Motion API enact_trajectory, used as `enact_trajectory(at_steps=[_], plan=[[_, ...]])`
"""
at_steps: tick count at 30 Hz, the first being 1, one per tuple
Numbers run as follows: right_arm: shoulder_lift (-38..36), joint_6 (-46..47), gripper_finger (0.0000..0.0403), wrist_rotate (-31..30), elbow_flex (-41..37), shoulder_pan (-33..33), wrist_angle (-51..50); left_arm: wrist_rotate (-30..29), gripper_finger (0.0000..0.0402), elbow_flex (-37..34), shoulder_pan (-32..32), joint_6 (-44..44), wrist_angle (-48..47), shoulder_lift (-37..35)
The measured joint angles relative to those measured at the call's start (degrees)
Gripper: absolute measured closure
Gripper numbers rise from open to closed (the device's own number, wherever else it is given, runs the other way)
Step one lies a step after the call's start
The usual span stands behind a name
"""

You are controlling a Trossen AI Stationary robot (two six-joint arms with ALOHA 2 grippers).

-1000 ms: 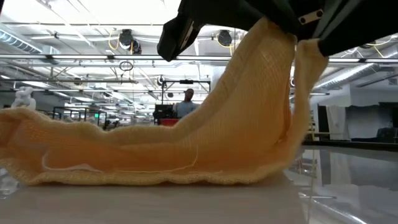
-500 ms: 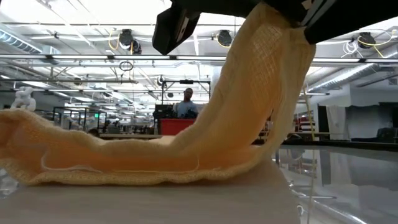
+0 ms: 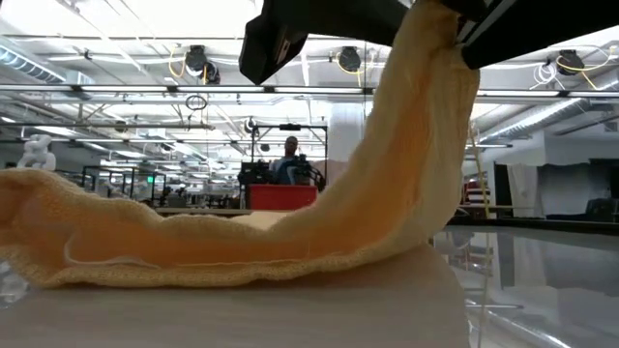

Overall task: Roll towel into tight, uniform cylinder
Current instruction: Roll the yellow towel

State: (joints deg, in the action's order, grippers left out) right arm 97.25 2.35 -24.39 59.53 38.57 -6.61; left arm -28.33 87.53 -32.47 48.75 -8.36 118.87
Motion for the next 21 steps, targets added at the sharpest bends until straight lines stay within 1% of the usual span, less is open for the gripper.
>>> enact_trajectory(at_steps=[2, 5, 11, 14, 17, 21], plan=[[0.0, -0.2, 0.0383, -0.1, 0.0, 0.0, 0.0, 1.0, 0.0283, 0.0, 0.2, 0.0, -0.1, 0.0], [0.0, -0.1, 0.0383, -0.8, 0.0, 0.0, 0.0, 2.1, 0.0272, 0.0, 0.2, 0.3, -0.2, 0.0], [-0.1, -0.3, 0.0383, -0.8, 0.0, 0.0, 0.2, 2.5, 0.027, 0.0, 0.2, 0.5, -0.8, 0.0], [-0.1, -0.3, 0.0383, -0.7, 0.0, 0.1, 0.3, 2.9, 0.027, 0.0, 0.2, 2.4, -3.1, 0.0], [-0.1, -0.2, 0.039, 1.5, 0.0, 0.1, 0.3, 2.9, 0.027, 0.0, 0.2, 4.6, -5.3, 0.0], [-0.1, -0.7, 0.04, 2.3, 0.0, 0.2, 0.3, 2.9, 0.027, 0.0, 0.2, 4.3, -5.6, 0.0]])
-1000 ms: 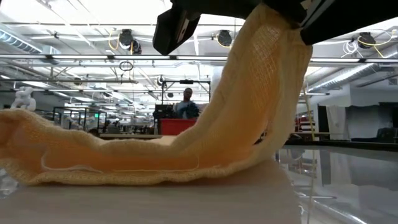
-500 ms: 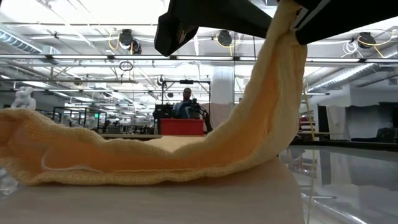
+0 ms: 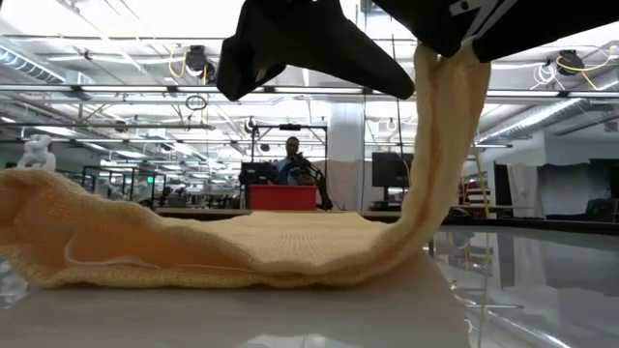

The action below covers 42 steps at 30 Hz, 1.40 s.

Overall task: Roll towel into tight, uniform cylinder
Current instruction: Roll the yellow towel

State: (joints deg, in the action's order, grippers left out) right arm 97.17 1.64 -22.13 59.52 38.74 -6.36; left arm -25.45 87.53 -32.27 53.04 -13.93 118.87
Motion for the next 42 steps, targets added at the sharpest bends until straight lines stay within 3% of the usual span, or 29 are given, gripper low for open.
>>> enact_trajectory(at_steps=[12, 32, 42], plan=[[0.0, -4.9, 0.0401, 1.4, 0.0, 0.0, 1.9, 0.0, 0.0269, 0.0, 0.0, -5.8, 2.3, 0.0], [0.0, -7.3, 0.0398, 1.4, 0.0, -0.1, 4.9, 1.1, 0.0269, 0.0, 0.0, -5.8, 4.6, 0.0], [0.0, -7.0, 0.0321, -1.8, 0.0, -0.1, 5.1, 1.5, 0.0269, 0.0, 0.0, -5.8, 5.8, 0.0]])
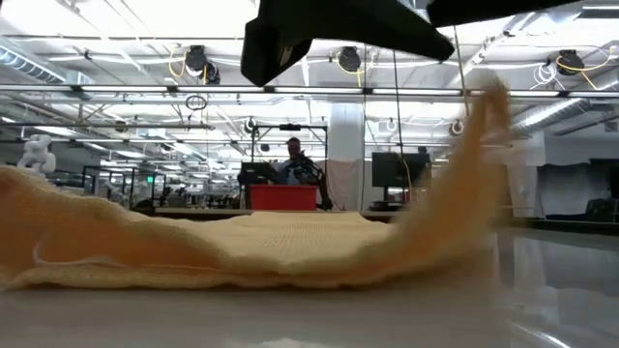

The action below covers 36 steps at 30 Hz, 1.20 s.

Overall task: Roll towel into tight, uniform cylinder
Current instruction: Roll the yellow towel

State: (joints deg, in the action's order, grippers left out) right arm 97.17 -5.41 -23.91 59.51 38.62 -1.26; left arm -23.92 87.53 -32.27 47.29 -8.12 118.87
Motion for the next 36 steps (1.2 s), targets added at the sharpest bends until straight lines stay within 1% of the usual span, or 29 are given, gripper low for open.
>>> enact_trajectory(at_steps=[5, 6, 9, 11, 14, 15, 17, 18, 21, 23, 26, 28, 31, 36], plan=[[0.0, -1.3, 0.0297, 0.3, 0.0, 0.0, -0.1, 0.1, 0.0269, 0.0, 0.0, 0.4, 0.9, 0.0], [0.0, -1.0, 0.0295, 0.3, 0.0, 0.0, -0.2, 1.0, 0.0269, 0.0, 0.0, 0.5, 1.0, 0.0], [-0.1, 0.7, 0.0293, 0.3, 0.0, 0.0, -0.7, 6.4, 0.0269, 0.0, 0.1, 2.0, 1.1, -0.6], [-0.6, 3.4, 0.0294, 0.2, 0.0, 0.4, -2.3, 10.4, 0.0269, 0.0, 0.3, 6.0, 1.0, -1.1], [-2.4, 11.8, 0.0294, 0.7, 0.0, 0.6, -7.2, 17.2, 0.0269, 0.0, 0.3, 13.6, -4.6, -2.2], [-3.2, 15.4, 0.0294, 1.7, 0.0, 0.6, -9.8, 18.2, 0.0269, 0.0, 0.2, 15.3, -6.4, -2.7], [-4.9, 23.0, 0.0294, 5.2, 0.0, 0.6, -14.9, 17.7, 0.0269, 0.0, -0.6, 15.5, -10.0, -4.4], [-5.6, 26.1, 0.0294, 7.3, 0.0, 0.6, -16.6, 16.2, 0.0269, 0.0, -1.1, 15.4, -12.0, -5.5], [-6.3, 30.0, 0.03, 14.6, 0.0, 0.9, -19.7, 12.0, 0.0269, 0.1, -2.8, 15.2, -18.8, -8.0], [-6.3, 31.7, 0.0306, 17.5, -0.3, 1.7, -19.7, 9.6, 0.0269, 0.1, -4.0, 15.0, -24.4, -8.4], [-6.2, 34.7, 0.0319, 17.9, -2.8, 2.7, -15.1, 6.3, 0.0269, 0.0, -6.1, 15.4, -31.8, -8.3], [-6.1, 36.6, 0.033, 16.7, -5.7, 3.0, -10.0, 5.8, 0.0269, -0.1, -7.4, 16.0, -34.3, -8.0], [-6.1, 39.3, 0.0352, 16.3, -10.1, 2.4, -1.7, 5.7, 0.0269, -1.9, -8.9, 18.4, -35.1, -7.5], [-5.9, 40.4, 0.039, 16.2, -14.8, 0.5, 7.6, 2.8, 0.0269, -5.3, -10.7, 23.1, -34.4, -7.6]])
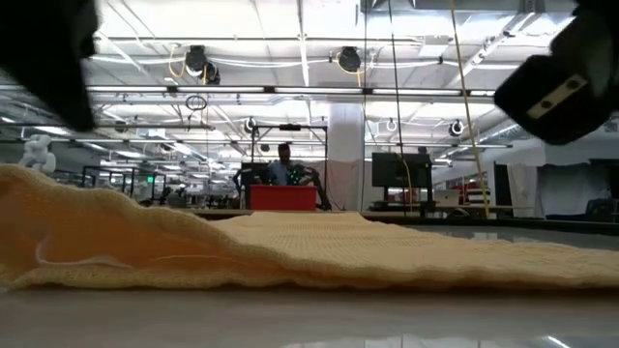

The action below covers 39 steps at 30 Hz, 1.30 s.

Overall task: Roll towel into tight, uniform cylinder
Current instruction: Roll the yellow towel

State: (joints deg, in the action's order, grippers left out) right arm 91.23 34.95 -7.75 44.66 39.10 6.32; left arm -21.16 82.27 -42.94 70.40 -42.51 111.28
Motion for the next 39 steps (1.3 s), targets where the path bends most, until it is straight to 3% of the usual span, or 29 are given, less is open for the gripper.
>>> enact_trajectory(at_steps=[5, 10, 14, 16, 19, 23, 27, 39], plan=[[0.9, -0.8, 0.0398, 2.8, -1.1, -1.1, -1.1, 5.6, 0.0269, -1.7, -0.4, -2.2, 2.5, 0.1], [0.3, 2.2, 0.0401, 9.1, -1.1, -0.5, 0.9, 12.1, 0.0269, -1.7, -2.3, -13.3, 9.5, 0.1], [0.3, 0.9, 0.0391, 10.7, -1.0, 2.5, 1.8, 6.5, 0.0269, -1.7, -4.1, -33.2, 10.0, 0.1], [0.3, -3.9, 0.0375, 9.1, -1.0, 3.9, 1.6, 2.8, 0.0269, -1.7, -5.0, -45.0, 10.0, 0.1], [0.3, -14.3, 0.0339, 4.6, -1.0, 5.3, 1.7, 0.0, 0.0269, -2.2, -5.7, -53.7, 10.3, 0.1], [0.7, -21.9, 0.0276, -2.2, -1.0, 5.0, 2.0, -1.3, 0.0269, -5.4, -5.3, -57.4, 9.8, 0.1], [2.4, -26.8, 0.0229, -3.3, -1.0, 3.2, 2.0, -1.1, 0.0259, -8.5, -5.0, -57.8, 10.4, 0.1], [3.8, -45.6, 0.0246, -2.6, -1.0, 2.5, 0.8, -1.6, 0.015, -8.9, -4.9, -69.3, 16.5, 0.1]])
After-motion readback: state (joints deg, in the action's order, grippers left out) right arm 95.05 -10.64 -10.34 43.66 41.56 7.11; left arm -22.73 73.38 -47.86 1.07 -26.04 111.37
